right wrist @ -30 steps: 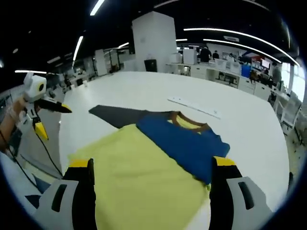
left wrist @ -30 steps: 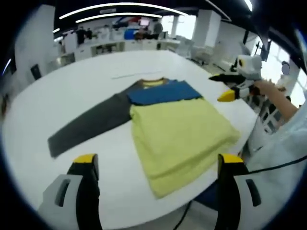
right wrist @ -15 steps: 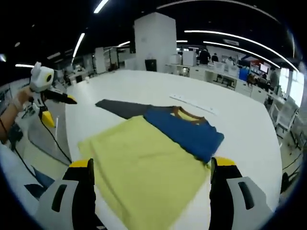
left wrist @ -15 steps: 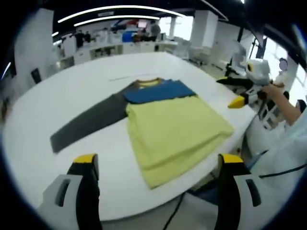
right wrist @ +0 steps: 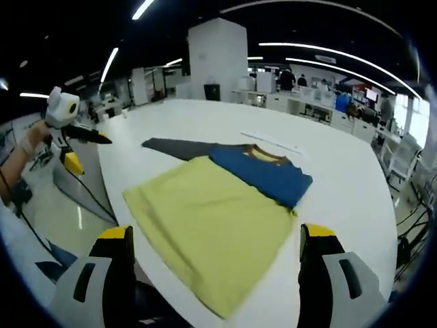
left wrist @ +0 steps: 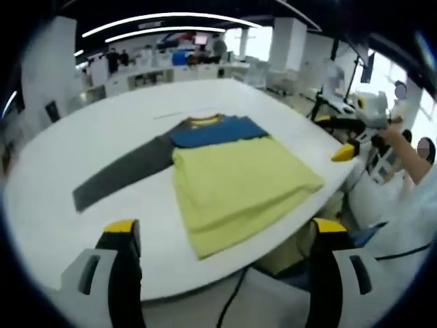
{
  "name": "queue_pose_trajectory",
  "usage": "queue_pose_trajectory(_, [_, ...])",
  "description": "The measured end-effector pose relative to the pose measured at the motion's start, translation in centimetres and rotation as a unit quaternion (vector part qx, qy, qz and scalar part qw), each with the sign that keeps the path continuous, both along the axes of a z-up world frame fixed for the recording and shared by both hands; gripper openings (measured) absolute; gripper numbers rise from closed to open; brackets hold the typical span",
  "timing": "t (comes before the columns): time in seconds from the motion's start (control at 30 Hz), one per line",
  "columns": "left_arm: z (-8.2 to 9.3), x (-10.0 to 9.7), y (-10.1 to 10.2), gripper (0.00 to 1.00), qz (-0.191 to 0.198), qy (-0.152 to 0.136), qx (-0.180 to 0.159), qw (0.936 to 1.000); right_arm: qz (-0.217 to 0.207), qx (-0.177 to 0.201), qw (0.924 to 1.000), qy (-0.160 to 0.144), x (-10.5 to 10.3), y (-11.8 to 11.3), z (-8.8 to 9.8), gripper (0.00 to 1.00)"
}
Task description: Fold the garment on the visible template until the final outline fits inside the template.
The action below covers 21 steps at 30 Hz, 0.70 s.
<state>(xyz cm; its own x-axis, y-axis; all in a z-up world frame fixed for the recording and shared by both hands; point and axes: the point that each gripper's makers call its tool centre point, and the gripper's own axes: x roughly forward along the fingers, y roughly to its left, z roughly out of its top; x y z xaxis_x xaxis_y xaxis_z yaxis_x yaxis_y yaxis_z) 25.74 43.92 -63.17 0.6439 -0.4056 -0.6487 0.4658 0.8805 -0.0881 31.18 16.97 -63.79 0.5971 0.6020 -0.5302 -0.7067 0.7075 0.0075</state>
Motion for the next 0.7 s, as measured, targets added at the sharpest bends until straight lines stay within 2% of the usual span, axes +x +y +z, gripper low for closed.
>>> queue_pose_trajectory(0.23, [0.7,-0.9,-0.7,0.99,-0.002,-0.009,-0.004,1.0,-0.003,-0.002,1.0,0.002,-2.0,-1.0,-0.1,1.0])
queue_pose_trajectory(0.7, [1.7,-2.4,-1.7,0.99,-0.005,-0.022,-0.011,0.9997,-0.003,0.001,1.0,-0.007,-3.5,-1.6,0.5,1.0])
